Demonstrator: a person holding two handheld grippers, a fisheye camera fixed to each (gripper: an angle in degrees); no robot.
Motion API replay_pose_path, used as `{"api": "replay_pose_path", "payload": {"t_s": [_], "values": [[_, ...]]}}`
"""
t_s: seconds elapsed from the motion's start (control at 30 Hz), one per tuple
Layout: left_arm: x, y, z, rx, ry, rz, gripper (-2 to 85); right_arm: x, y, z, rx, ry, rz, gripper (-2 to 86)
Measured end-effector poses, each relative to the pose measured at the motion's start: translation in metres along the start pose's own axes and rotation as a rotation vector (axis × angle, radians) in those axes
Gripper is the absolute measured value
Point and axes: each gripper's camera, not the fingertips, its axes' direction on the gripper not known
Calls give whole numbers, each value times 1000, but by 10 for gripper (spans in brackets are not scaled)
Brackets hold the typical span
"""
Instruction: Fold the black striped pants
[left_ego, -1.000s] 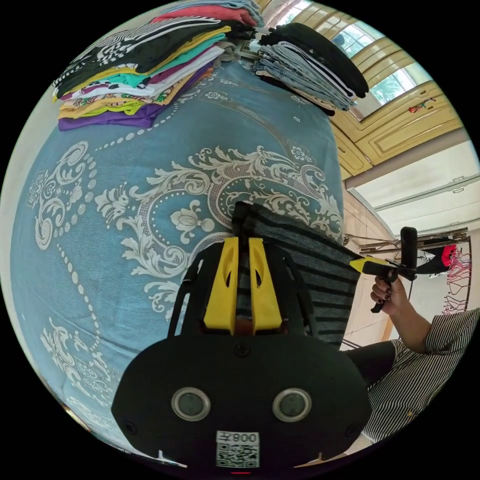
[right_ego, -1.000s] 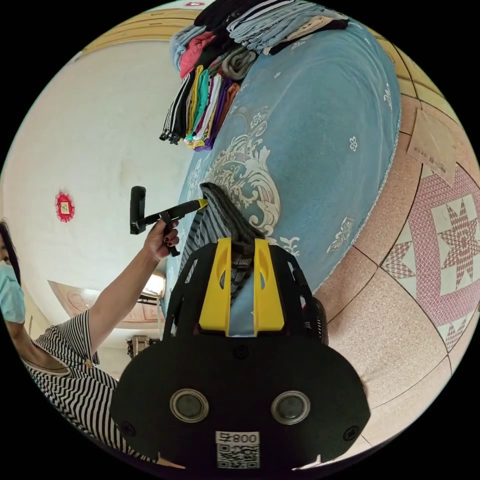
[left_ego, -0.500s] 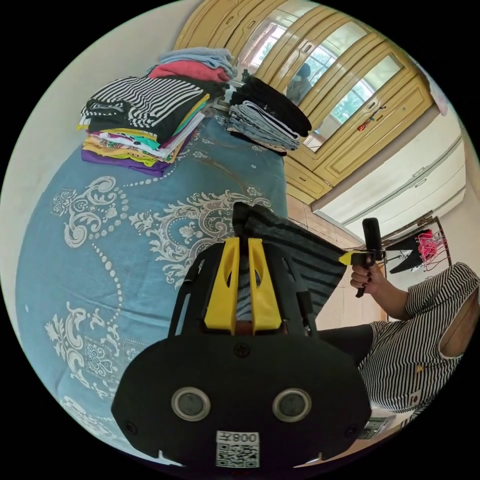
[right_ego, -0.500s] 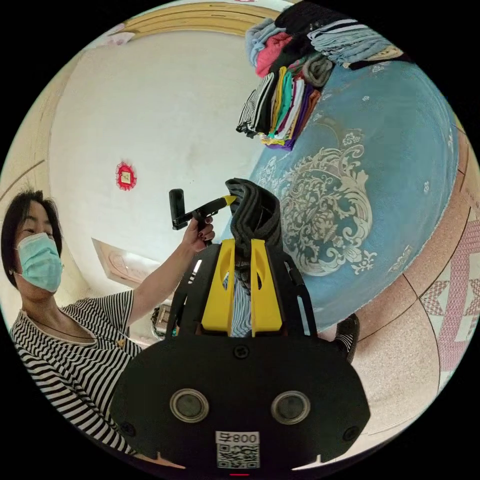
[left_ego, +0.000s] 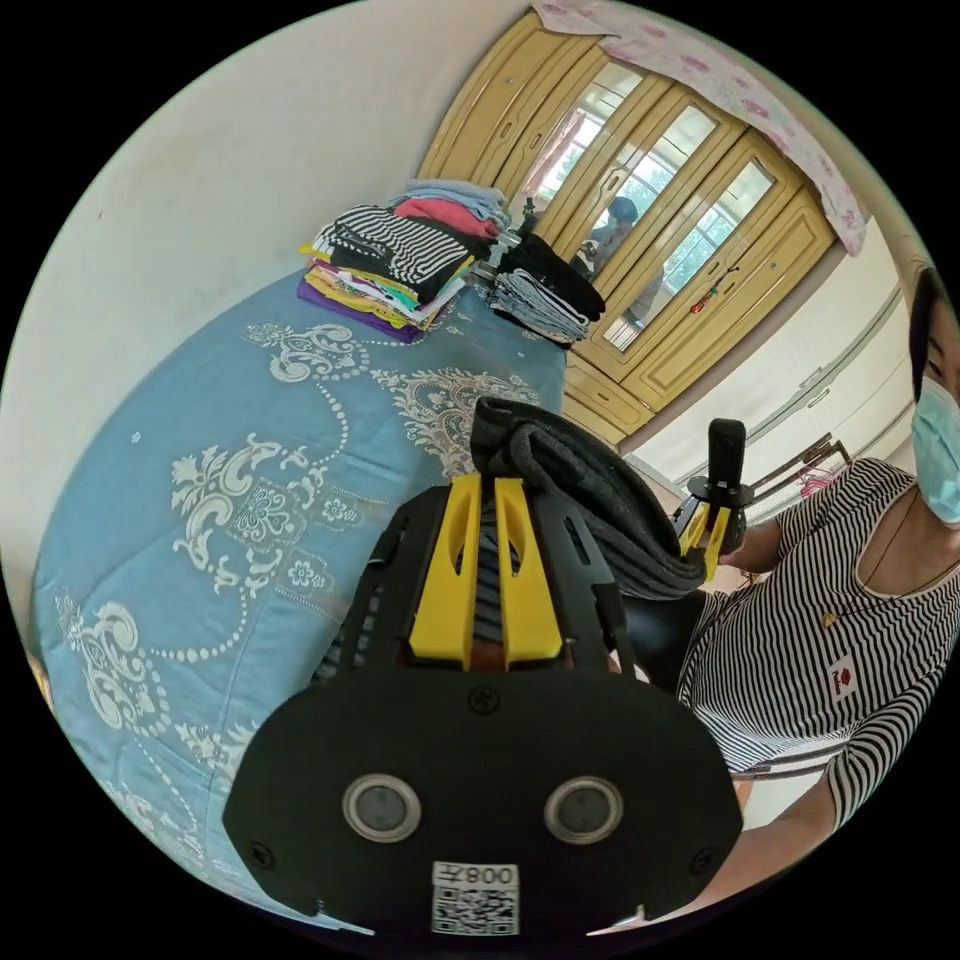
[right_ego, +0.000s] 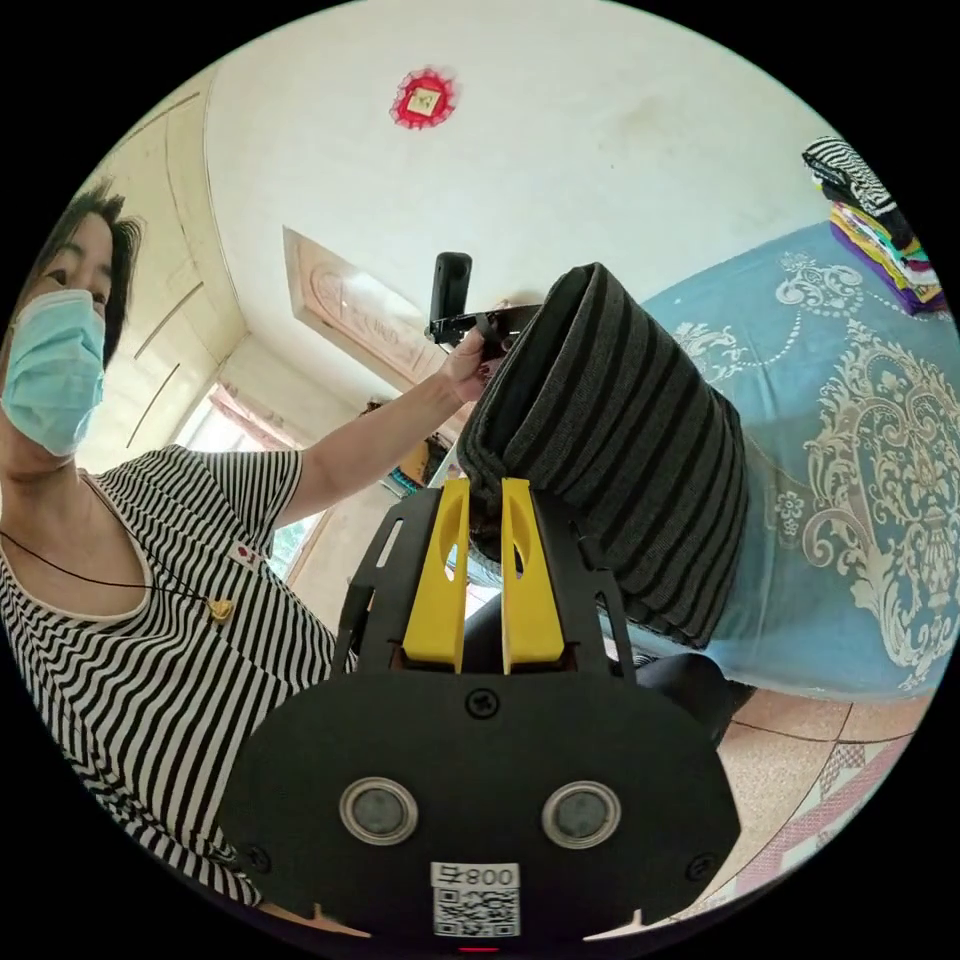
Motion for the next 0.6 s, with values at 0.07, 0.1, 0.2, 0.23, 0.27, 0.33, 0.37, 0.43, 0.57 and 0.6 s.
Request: {"api": "replay_pose_path", "payload": {"t_s": [0.07,0.1,0.2,0.23,0.27,0.33,0.37,0.43,0.57,0.6], "values": [[-18,49,-14,-10,-22,-67,10,-7,-11,40,-75,13,-25,56],[-23,62,-17,-15,-26,-85,9,-10,-18,66,-127,25,-30,56],[-48,120,-21,-36,-41,-177,8,-12,-32,126,-230,54,-37,57],[-57,141,-20,-38,-29,-212,7,-11,-34,137,-250,57,-38,57],[-67,162,-19,-39,-23,-249,7,-9,-39,160,-291,68,-32,57],[-80,191,-15,-47,-16,-294,7,-7,-45,193,-350,93,-29,57],[-88,209,-13,-49,-13,-322,7,-7,-49,212,-384,106,-29,58],[-98,234,-13,-45,-14,-355,5,-7,-55,238,-428,130,-36,59],[-123,293,-26,-4,-68,-511,6,-5,-69,292,-518,175,-42,61],[-124,302,-29,6,-77,-530,7,-5,-71,308,-547,186,-54,63]]}}
